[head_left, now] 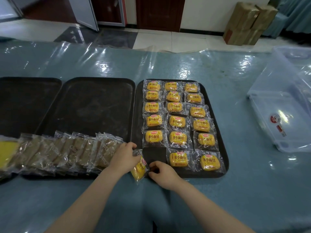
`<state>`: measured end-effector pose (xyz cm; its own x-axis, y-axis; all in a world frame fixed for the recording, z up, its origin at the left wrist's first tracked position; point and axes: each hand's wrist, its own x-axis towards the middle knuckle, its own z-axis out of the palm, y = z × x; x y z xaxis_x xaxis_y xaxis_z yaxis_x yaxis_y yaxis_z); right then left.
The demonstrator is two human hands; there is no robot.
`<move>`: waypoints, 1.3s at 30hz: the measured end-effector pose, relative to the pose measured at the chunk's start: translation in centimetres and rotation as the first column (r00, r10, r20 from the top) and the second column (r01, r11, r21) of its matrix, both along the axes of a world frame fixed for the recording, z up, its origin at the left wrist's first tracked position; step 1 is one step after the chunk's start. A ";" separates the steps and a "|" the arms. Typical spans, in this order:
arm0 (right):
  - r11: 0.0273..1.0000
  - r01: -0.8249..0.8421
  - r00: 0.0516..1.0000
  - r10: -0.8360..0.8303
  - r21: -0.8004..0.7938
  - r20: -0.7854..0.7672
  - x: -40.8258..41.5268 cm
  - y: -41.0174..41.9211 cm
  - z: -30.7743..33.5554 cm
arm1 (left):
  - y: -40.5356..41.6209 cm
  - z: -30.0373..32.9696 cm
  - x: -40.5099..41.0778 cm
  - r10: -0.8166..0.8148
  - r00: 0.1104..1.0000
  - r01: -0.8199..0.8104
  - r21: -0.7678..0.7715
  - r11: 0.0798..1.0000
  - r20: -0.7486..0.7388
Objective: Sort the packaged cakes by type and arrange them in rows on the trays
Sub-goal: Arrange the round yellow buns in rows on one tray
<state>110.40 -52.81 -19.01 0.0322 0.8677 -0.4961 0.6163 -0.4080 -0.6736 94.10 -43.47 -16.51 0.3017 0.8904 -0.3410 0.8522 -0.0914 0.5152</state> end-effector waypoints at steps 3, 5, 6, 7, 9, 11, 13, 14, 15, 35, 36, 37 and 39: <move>1.000 0.020 1.000 -0.020 0.019 0.005 -0.2 -0.2 0.0 | -0.3 0.4 -0.2 0.056 0.995 -0.052 -0.045 0.998 0.086; 0.999 0.048 0.999 -0.048 0.023 0.004 -0.2 -0.4 -0.2 | -0.5 0.4 -0.5 0.086 0.986 -0.075 -0.082 0.994 0.141; 0.997 0.067 0.998 -0.067 0.024 0.001 -0.2 -0.5 -0.2 | -0.6 0.5 -0.7 0.101 0.982 -0.085 -0.100 0.991 0.158; 0.996 0.088 0.996 -0.088 0.023 -0.005 -0.2 -0.6 -0.2 | -0.6 0.6 -0.9 0.122 0.977 -0.102 -0.122 0.987 0.176; 0.990 0.140 0.990 -0.139 0.016 -0.031 -0.2 -0.7 -0.3 | -0.6 0.7 -1.3 0.176 0.960 -0.142 -0.167 0.976 0.216; 0.982 0.189 0.979 -0.188 0.006 -0.077 -0.2 -0.9 -0.3 | -0.4 0.7 -1.6 0.232 0.938 -0.180 -0.209 0.961 0.259; 0.972 0.236 0.963 -0.234 0.001 -0.132 -0.1 -0.8 -0.3 | -0.3 0.8 -1.8 0.294 0.905 -0.217 -0.260 0.941 0.307; 0.965 0.262 0.951 -0.259 -0.003 -0.169 -0.1 -0.7 -0.2 | -0.3 0.8 -1.9 0.329 0.882 -0.236 -0.287 0.928 0.338; 0.957 0.291 0.934 -0.287 -0.012 -0.213 -0.1 -0.6 0.0 | -0.3 0.9 -1.9 0.365 0.854 -0.255 -0.313 0.915 0.370; 0.877 0.480 0.871 -0.473 0.022 -0.132 1.9 -0.9 1.5 | -1.0 -0.5 -0.9 0.172 0.958 -0.141 -0.145 0.979 0.230; 0.899 0.435 0.900 -0.432 0.058 -0.048 2.1 -0.7 1.7 | -0.9 -0.4 -0.8 0.125 0.976 -0.109 -0.098 0.989 0.176; 0.918 0.387 0.920 -0.391 0.087 0.032 2.3 -0.5 1.9 | -0.9 -0.3 -0.7 0.087 0.988 -0.080 -0.061 0.995 0.129; 0.944 0.310 0.931 -0.325 0.110 0.165 2.5 -0.1 2.2 | -0.7 -0.5 -0.5 0.032 0.998 -0.030 -0.029 0.999 0.046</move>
<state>112.86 -52.93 -16.77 0.3941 0.8344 -0.3852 0.5763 -0.5509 -0.6036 93.59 -44.14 -17.01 0.2904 0.8895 -0.3527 0.8293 -0.0500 0.5566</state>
